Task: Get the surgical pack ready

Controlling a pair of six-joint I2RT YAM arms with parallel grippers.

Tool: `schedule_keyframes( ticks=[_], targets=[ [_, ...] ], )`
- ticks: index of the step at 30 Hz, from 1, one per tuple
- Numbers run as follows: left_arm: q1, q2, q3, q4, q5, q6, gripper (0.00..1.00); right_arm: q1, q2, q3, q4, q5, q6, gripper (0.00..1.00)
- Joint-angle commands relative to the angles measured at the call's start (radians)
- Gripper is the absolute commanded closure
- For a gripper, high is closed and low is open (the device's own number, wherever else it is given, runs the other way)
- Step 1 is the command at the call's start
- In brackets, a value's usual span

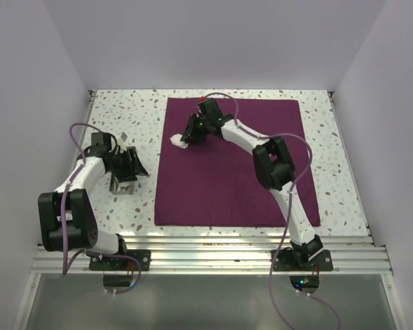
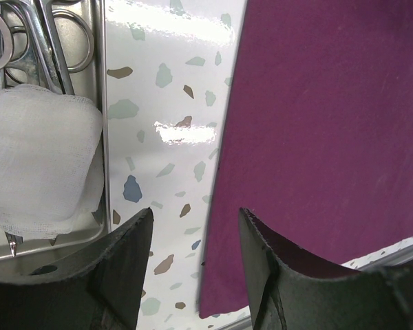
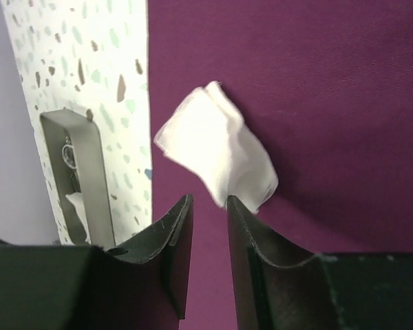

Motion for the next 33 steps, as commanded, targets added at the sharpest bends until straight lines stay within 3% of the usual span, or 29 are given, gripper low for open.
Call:
schedule_keyframes(
  ticks=[1, 4, 6, 13, 20, 33],
  targets=[
    [-0.003, -0.010, 0.004, 0.030, 0.018, -0.001, 0.43, 0.001, -0.127, -0.012, -0.033, 0.026, -0.072, 0.69],
    [-0.004, -0.010, 0.001, 0.030, 0.021, -0.001, 0.43, -0.004, -0.155, -0.038, -0.033, 0.038, -0.086, 0.68],
    [-0.003, -0.011, -0.001, 0.030, 0.023, -0.001, 0.43, -0.010, -0.161, -0.066, -0.020, 0.032, -0.077, 0.55],
    [-0.003, -0.014, -0.004, 0.028, 0.027, -0.001, 0.43, -0.013, -0.112, -0.091, 0.044, 0.007, -0.018, 0.31],
    [-0.003, -0.022, -0.009, 0.022, 0.027, 0.000, 0.43, -0.018, -0.058, -0.087, 0.115, -0.013, 0.020, 0.29],
    [-0.007, -0.011, -0.001, 0.024, 0.040, -0.009, 0.43, -0.016, 0.000, -0.086, 0.171, -0.019, 0.089, 0.34]
  ],
)
